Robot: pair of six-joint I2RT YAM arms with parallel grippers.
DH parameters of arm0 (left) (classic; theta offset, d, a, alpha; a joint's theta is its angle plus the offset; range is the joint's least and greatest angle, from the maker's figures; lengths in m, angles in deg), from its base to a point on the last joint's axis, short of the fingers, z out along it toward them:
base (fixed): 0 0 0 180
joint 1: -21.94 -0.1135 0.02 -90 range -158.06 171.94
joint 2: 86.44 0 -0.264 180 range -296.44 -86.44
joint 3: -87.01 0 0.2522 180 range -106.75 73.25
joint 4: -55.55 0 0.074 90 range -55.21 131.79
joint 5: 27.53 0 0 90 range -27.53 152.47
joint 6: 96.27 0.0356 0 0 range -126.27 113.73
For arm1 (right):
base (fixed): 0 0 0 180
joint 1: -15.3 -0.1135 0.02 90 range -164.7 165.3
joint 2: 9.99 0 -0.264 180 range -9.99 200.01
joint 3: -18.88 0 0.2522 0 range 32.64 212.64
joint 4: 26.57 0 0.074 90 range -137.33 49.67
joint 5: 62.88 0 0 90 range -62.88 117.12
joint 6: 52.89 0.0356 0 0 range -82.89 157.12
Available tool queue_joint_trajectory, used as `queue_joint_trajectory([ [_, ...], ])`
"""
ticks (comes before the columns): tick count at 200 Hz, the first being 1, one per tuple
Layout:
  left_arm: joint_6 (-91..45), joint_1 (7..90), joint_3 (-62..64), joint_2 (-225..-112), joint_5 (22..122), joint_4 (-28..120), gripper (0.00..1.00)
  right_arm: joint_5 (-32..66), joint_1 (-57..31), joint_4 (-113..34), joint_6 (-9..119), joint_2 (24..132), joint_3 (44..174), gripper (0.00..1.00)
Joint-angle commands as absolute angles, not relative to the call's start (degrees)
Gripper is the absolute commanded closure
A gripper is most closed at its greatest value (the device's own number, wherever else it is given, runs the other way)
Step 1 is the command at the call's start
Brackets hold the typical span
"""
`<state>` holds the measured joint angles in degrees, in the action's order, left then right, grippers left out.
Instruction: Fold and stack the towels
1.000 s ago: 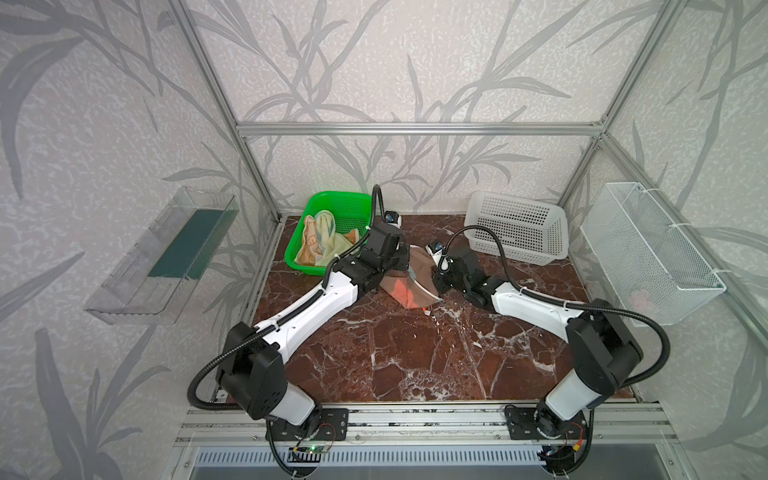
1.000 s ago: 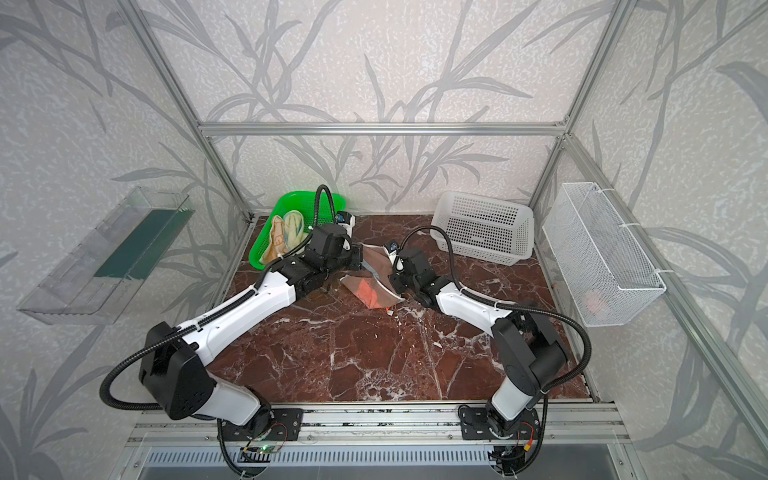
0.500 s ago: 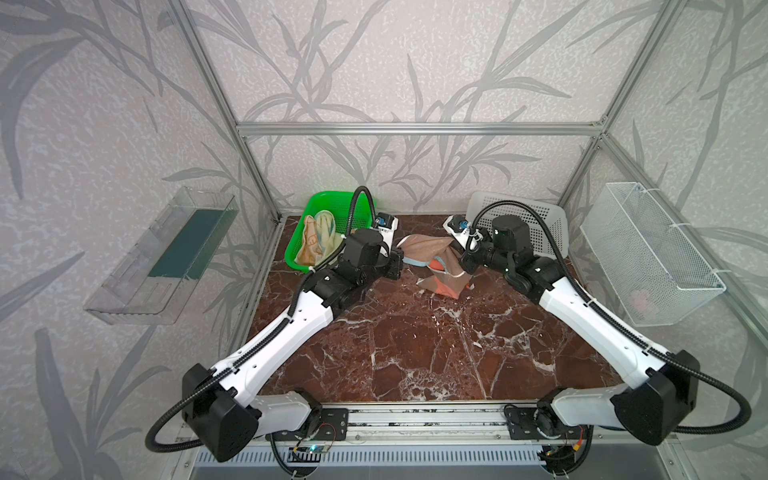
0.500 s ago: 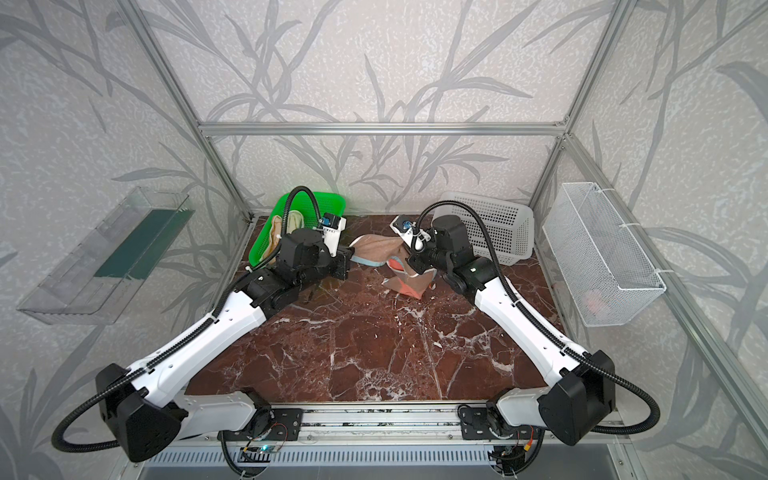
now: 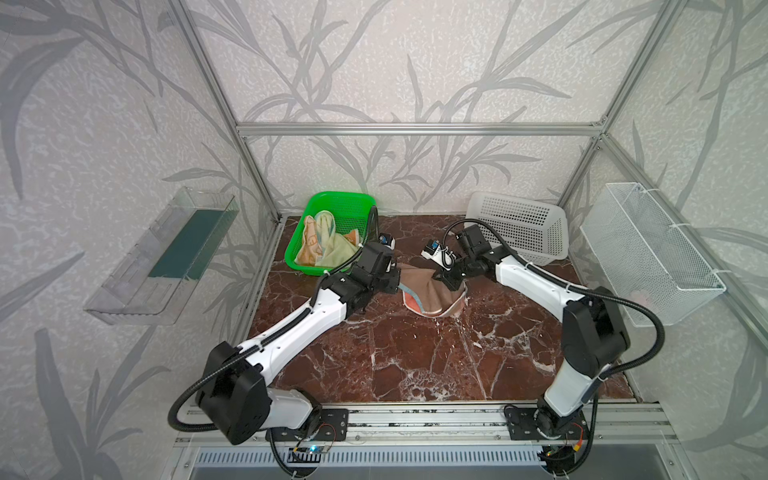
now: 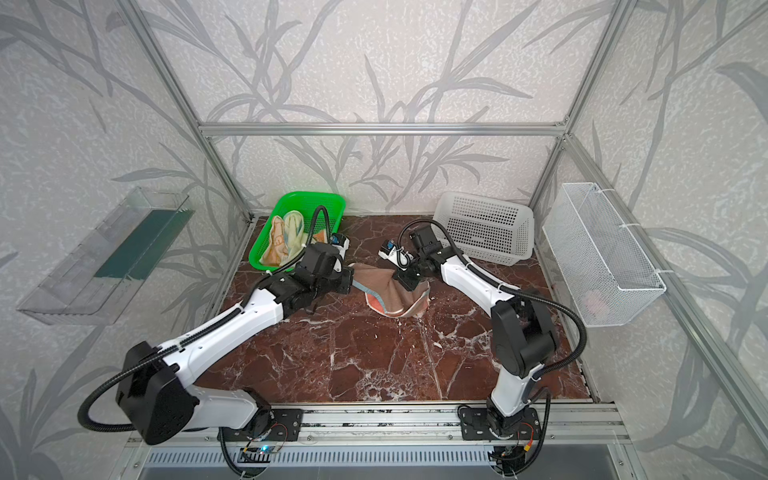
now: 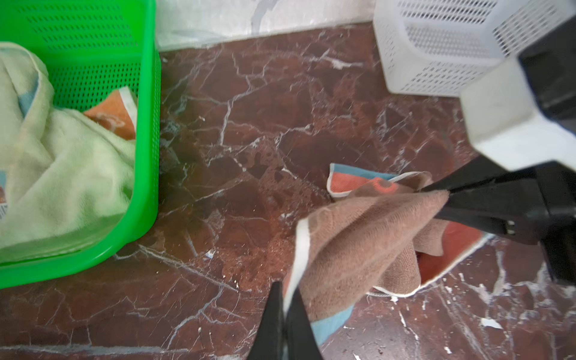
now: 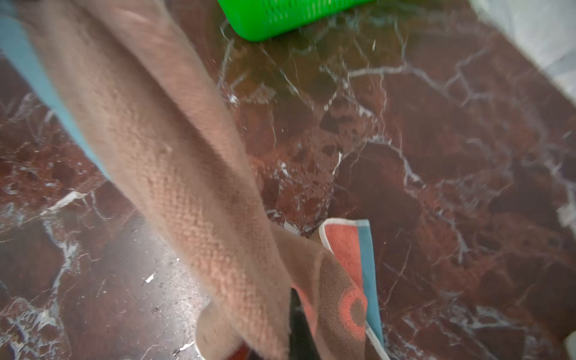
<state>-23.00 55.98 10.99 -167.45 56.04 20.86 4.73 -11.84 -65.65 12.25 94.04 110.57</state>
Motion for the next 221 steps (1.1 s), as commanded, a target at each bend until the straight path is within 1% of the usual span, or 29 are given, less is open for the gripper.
queue_joint_trajectory([
  [1,-24.9,55.1,10.2,-171.8,53.0,19.5,1.00,9.6,-11.0,-67.7,15.5,97.1,115.2,0.87],
  [10,-25.5,54.9,9.8,-173.5,53.1,19.5,1.00,11.4,-10.9,-68.0,15.9,98.7,116.2,0.87],
  [18,-27.4,54.8,9.4,-174.9,51.8,19.3,1.00,13.6,-10.9,-67.8,16.5,99.7,116.8,0.82],
  [29,-28.6,54.7,9.1,-176.3,49.9,19.0,1.00,16.9,-10.9,-66.5,17.7,100.4,116.9,0.80],
  [40,-28.8,54.7,8.8,-177.6,48.3,18.7,1.00,20.3,-10.8,-64.3,18.9,100.2,116.1,0.71],
  [52,-29.0,54.6,8.3,-178.8,47.4,18.7,1.00,22.4,-10.6,-61.7,19.7,98.9,114.4,0.68],
  [69,-29.0,54.4,7.5,-180.6,47.0,18.6,1.00,25.1,-10.6,-58.6,20.6,96.1,111.7,0.60],
  [84,-28.8,54.1,6.2,-182.2,46.8,18.5,1.00,24.4,-10.8,-57.0,20.0,92.3,108.8,0.58],
  [101,-28.5,53.9,4.4,-184.2,46.8,18.2,1.00,19.9,-11.4,-53.1,18.2,88.2,103.5,0.54],
  [107,-28.3,53.8,3.8,-184.8,46.8,18.1,1.00,18.9,-12.1,-52.3,17.1,85.7,102.0,0.53],
  [120,-28.0,53.8,2.4,-185.9,47.0,18.0,1.00,18.2,-13.9,-52.2,15.3,83.8,99.6,0.52],
  [151,-27.3,53.6,-0.2,-187.8,47.1,17.6,1.00,21.0,-17.4,-54.6,17.3,83.8,98.4,0.51],
  [176,-26.9,53.6,-0.9,-188.3,47.5,18.0,1.00,23.5,-17.9,-49.8,22.3,82.9,95.1,0.46],
  [189,-26.8,53.5,-0.9,-188.3,47.5,18.2,1.00,22.4,-18.4,-49.3,23.6,82.5,94.6,0.42],
  [202,-26.8,53.4,-1.0,-188.4,47.4,18.3,1.00,21.9,-19.7,-49.4,24.4,82.8,94.6,0.42],
  [221,-26.7,53.1,-0.8,-188.4,47.4,18.8,1.00,24.6,-22.2,-49.8,25.3,84.5,95.0,0.43],
])
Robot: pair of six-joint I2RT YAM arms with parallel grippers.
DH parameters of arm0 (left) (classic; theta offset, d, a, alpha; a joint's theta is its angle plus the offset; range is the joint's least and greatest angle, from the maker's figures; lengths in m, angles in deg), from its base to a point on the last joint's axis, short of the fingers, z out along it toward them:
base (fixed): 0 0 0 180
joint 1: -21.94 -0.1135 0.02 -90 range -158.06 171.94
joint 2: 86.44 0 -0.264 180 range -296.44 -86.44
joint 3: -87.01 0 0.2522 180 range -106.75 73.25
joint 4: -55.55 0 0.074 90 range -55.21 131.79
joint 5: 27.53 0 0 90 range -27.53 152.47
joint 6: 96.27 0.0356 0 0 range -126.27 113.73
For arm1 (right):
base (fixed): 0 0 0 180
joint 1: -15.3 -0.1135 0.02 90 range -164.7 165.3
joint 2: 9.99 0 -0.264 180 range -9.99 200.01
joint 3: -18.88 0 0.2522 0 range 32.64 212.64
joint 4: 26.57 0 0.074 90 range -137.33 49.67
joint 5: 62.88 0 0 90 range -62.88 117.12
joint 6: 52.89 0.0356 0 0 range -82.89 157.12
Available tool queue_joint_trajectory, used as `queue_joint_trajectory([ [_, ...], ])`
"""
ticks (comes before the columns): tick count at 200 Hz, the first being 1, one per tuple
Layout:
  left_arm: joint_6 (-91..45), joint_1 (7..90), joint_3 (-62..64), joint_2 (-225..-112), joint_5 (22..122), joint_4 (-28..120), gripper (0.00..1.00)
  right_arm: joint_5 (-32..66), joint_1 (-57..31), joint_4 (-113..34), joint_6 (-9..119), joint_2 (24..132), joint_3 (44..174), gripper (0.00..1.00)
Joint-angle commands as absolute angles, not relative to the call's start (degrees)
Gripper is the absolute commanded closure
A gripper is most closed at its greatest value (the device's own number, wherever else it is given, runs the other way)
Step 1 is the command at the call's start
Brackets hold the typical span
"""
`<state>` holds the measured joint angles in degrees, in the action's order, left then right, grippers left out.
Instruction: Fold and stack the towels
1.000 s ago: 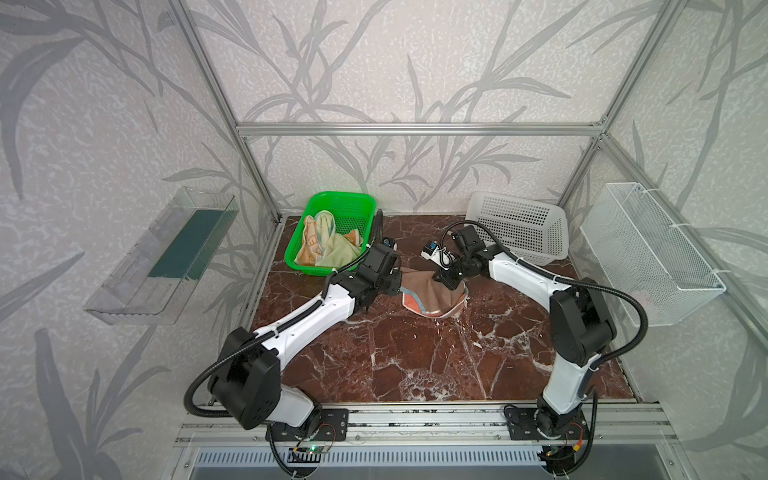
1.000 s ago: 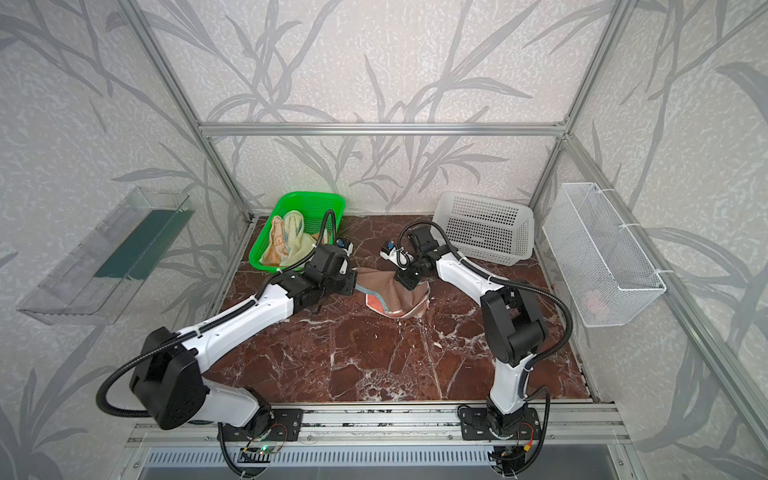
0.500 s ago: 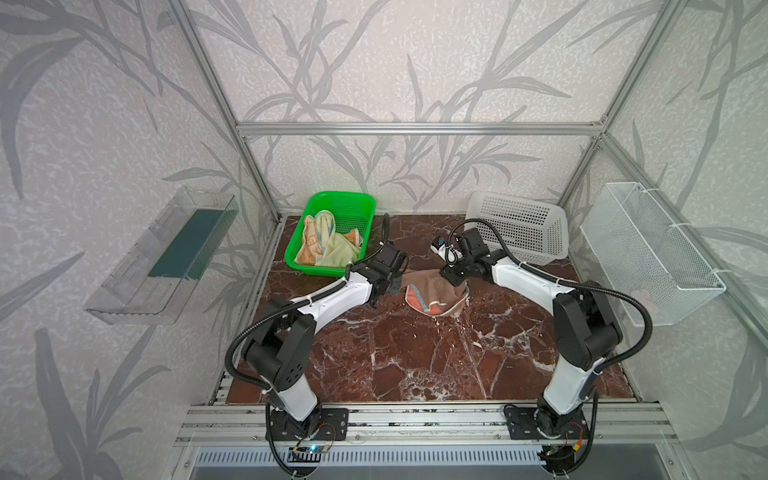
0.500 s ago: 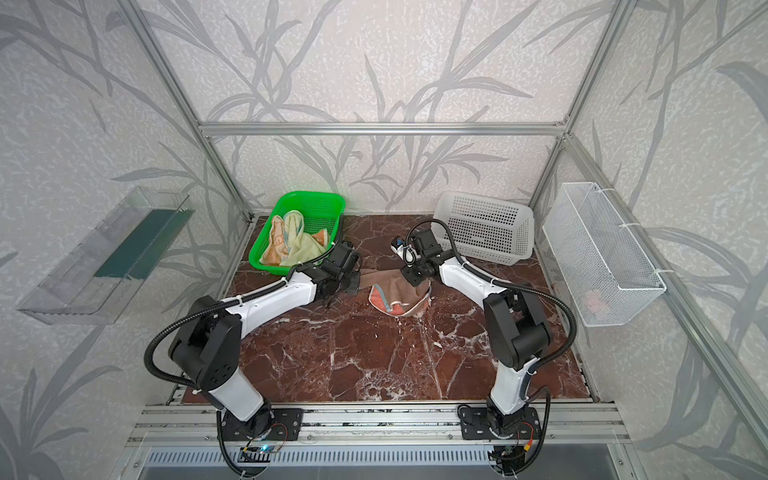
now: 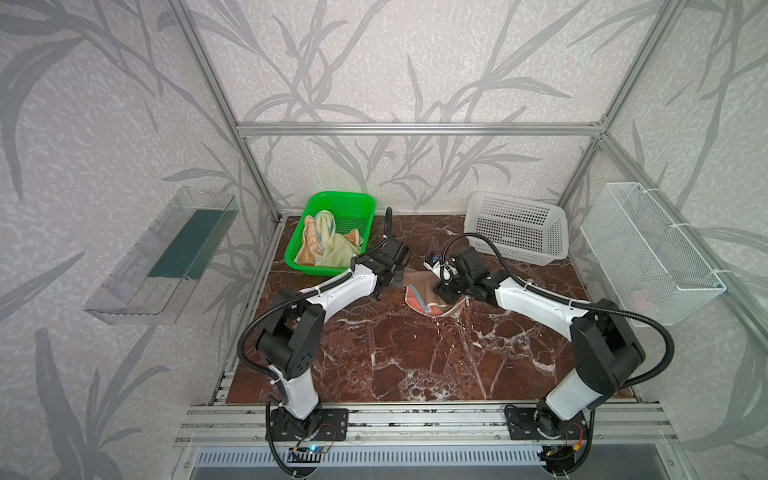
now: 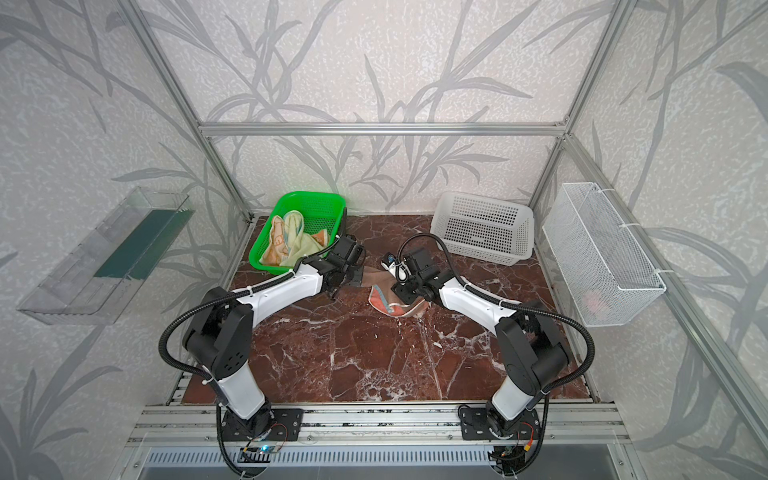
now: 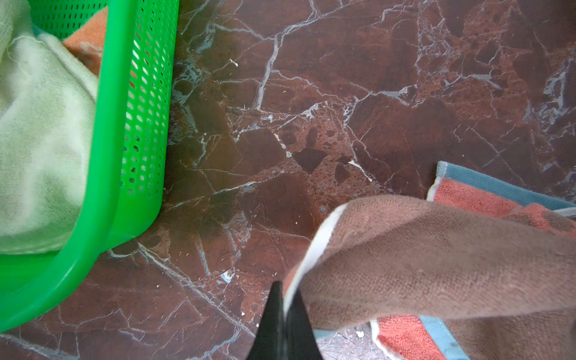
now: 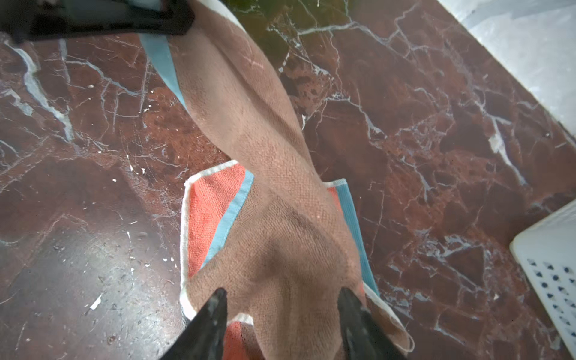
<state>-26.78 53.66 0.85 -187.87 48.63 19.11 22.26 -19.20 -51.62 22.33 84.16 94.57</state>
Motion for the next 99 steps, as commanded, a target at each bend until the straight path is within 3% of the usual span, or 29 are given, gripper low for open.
queue_joint_trajectory([
  [1,-26.7,53.1,-0.8,-188.4,47.4,18.9,1.00,24.8,-22.3,-49.9,25.4,84.6,95.0,0.42],
  [41,-26.7,52.7,-1.1,-188.7,48.2,19.6,1.00,27.0,-25.0,-50.3,29.7,89.6,95.9,0.42],
  [69,-26.7,52.7,-1.2,-188.9,48.3,19.9,1.00,31.2,-27.1,-51.2,31.0,92.6,96.9,0.36],
  [99,-26.7,52.7,-1.1,-189.0,48.8,20.0,1.00,36.7,-27.4,-54.4,32.9,94.8,99.1,0.43],
])
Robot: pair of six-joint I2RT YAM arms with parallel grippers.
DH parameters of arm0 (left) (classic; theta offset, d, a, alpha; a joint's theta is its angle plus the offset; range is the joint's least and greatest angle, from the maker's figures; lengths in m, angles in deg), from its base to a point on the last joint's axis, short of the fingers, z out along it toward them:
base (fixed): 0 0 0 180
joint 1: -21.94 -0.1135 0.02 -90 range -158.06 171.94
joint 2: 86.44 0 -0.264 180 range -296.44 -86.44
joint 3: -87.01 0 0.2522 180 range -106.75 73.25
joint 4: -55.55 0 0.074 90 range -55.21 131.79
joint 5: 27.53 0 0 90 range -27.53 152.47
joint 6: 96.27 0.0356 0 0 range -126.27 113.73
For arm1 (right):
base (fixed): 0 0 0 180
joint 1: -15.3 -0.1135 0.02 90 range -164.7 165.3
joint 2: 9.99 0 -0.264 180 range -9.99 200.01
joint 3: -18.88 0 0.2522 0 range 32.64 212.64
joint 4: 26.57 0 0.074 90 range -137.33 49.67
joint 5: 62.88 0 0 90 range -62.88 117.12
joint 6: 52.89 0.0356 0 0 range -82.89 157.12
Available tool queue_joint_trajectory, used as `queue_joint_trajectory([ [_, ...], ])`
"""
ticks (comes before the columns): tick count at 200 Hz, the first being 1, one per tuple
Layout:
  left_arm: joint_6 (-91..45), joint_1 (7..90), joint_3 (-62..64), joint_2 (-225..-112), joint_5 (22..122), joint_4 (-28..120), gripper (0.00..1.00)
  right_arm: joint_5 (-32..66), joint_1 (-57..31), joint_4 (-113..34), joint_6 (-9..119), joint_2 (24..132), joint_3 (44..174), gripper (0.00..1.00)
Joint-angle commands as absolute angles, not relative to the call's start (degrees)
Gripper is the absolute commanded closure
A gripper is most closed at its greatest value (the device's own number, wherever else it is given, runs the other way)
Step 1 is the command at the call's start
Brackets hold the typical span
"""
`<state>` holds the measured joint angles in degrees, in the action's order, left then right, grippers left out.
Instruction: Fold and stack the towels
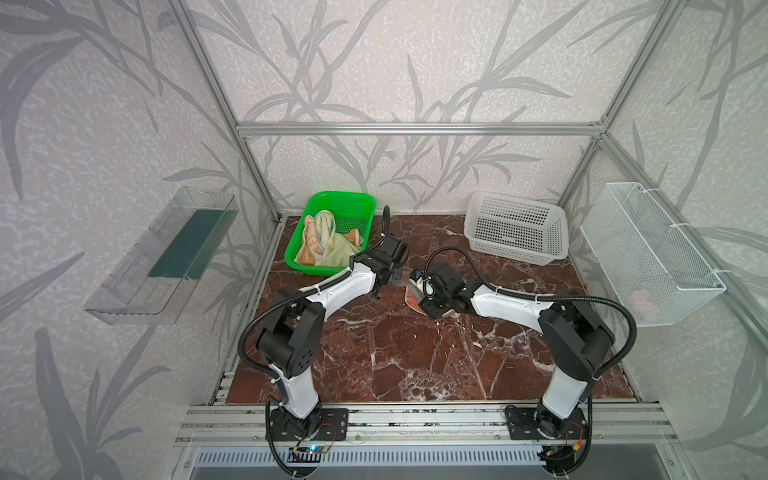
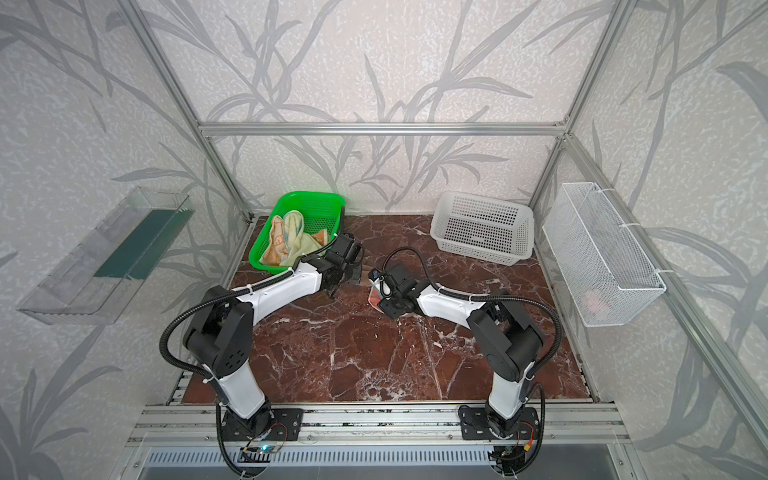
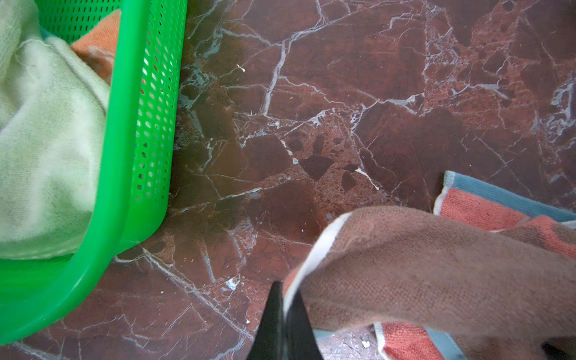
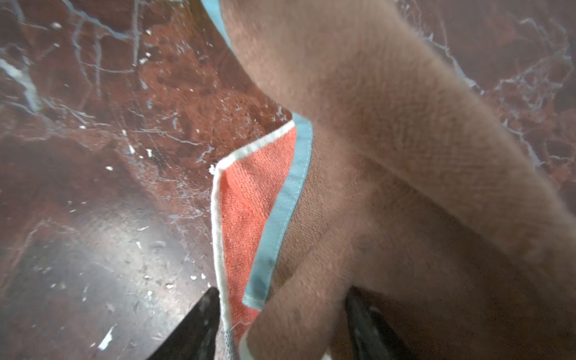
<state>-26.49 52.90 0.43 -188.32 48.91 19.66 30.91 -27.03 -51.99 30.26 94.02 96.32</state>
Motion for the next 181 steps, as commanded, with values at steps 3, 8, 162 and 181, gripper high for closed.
queue_joint_trajectory([
  [3,-26.7,52.7,-1.2,-189.1,48.8,20.0,1.00,37.1,-27.4,-54.5,33.1,94.8,99.1,0.45],
  [8,-26.7,52.6,-1.1,-189.1,48.9,20.0,1.00,37.3,-27.4,-54.5,33.1,94.5,99.0,0.50],
  [162,-26.6,52.6,-11.1,-200.7,50.6,10.3,1.00,6.6,-3.0,-62.4,30.9,94.1,105.9,0.76],
  [181,-26.6,52.6,-13.7,-203.7,50.1,8.5,1.00,7.6,-2.7,-64.1,30.2,97.6,108.7,0.72],
])
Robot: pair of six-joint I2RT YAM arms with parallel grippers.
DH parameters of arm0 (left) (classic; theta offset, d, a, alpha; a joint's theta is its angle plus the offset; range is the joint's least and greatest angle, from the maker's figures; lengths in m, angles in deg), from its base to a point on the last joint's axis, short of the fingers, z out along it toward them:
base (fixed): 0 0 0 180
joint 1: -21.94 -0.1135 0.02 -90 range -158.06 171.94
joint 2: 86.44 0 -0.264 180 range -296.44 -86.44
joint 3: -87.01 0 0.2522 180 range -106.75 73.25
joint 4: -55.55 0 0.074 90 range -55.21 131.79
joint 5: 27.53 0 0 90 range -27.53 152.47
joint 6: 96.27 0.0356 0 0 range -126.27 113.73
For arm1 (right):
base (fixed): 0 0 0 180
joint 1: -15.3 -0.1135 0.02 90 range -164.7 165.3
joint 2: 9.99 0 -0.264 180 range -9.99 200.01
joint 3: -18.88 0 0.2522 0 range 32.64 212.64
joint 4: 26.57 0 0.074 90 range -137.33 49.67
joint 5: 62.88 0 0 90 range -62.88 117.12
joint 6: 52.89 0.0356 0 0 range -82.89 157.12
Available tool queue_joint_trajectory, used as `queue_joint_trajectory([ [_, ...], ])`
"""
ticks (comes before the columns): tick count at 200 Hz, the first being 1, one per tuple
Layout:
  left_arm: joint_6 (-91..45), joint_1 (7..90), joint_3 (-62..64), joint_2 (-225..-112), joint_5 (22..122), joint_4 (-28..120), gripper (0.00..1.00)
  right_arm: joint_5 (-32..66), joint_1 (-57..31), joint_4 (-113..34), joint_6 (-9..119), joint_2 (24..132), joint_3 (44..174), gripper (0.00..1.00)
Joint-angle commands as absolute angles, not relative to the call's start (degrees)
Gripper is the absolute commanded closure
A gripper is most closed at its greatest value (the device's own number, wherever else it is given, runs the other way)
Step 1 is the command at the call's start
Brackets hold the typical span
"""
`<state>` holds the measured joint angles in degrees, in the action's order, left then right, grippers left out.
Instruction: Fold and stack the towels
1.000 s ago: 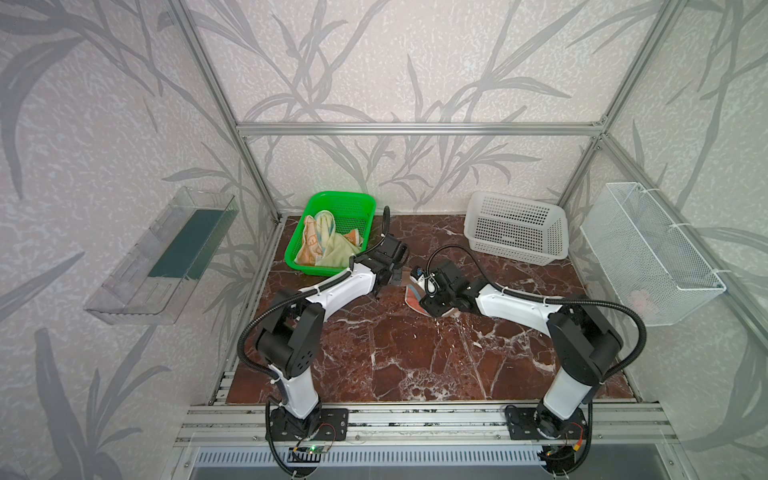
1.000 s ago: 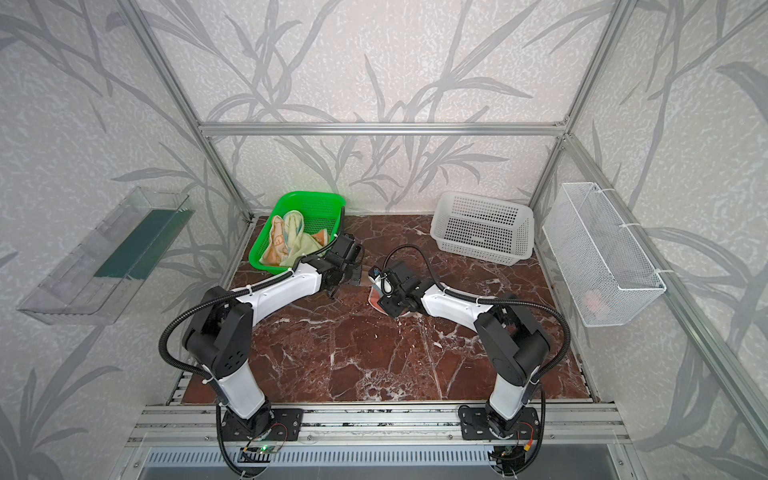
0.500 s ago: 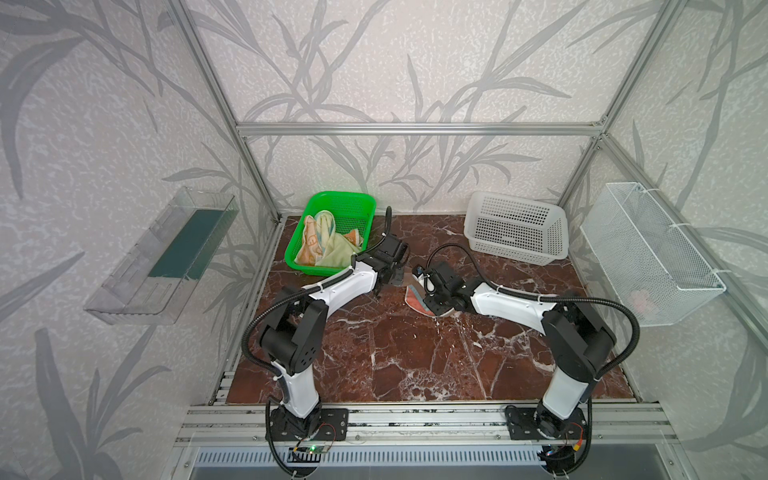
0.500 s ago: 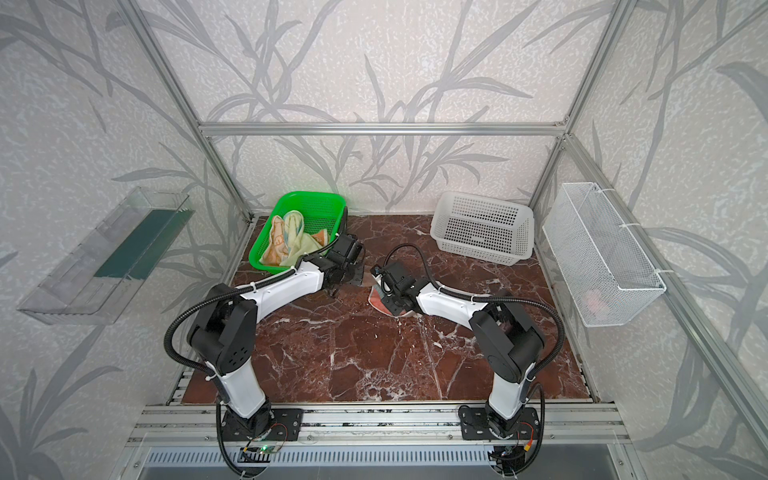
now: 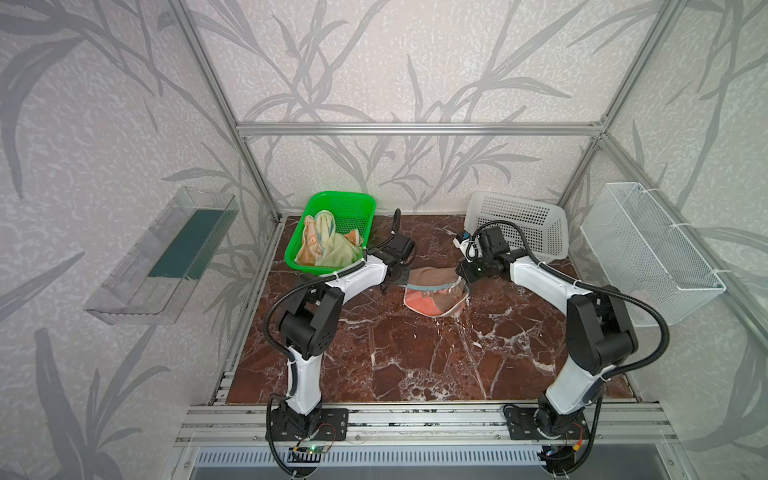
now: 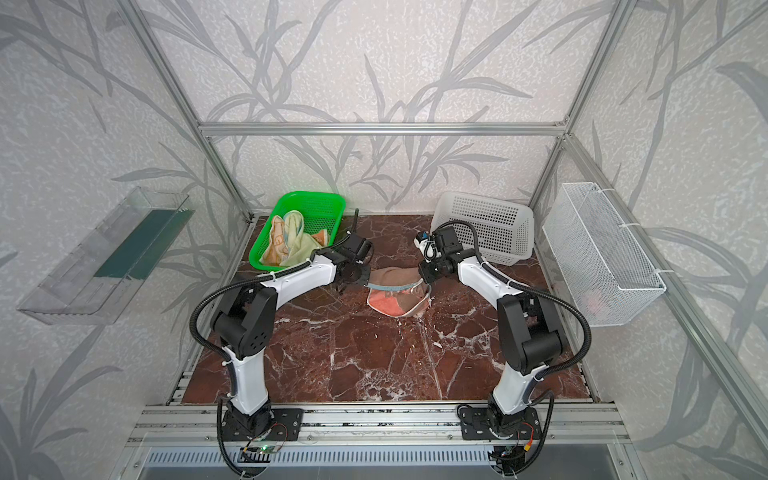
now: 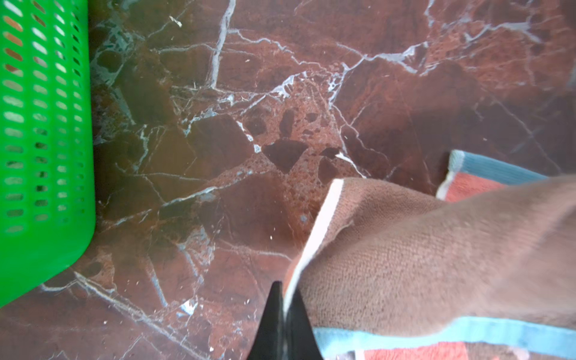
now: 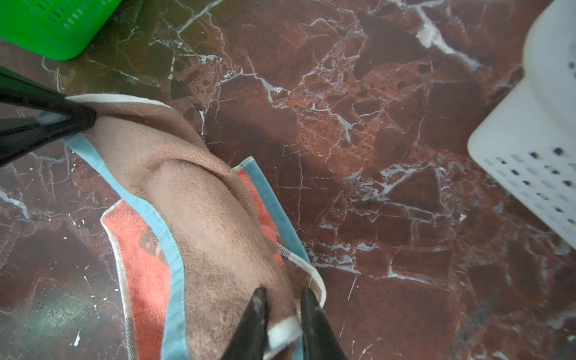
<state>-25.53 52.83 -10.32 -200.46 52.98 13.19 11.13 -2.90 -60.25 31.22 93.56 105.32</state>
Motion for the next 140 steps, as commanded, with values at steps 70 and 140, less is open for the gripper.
queue_joint_trajectory([
  [70,-25.8,52.6,-14.5,-205.8,50.3,7.7,1.00,14.9,-2.6,-61.2,24.1,92.9,106.5,0.48],
  [140,-25.5,52.6,-11.7,-203.5,52.4,11.6,1.00,6.2,-5.0,-54.8,-8.1,76.8,94.9,0.46],
])
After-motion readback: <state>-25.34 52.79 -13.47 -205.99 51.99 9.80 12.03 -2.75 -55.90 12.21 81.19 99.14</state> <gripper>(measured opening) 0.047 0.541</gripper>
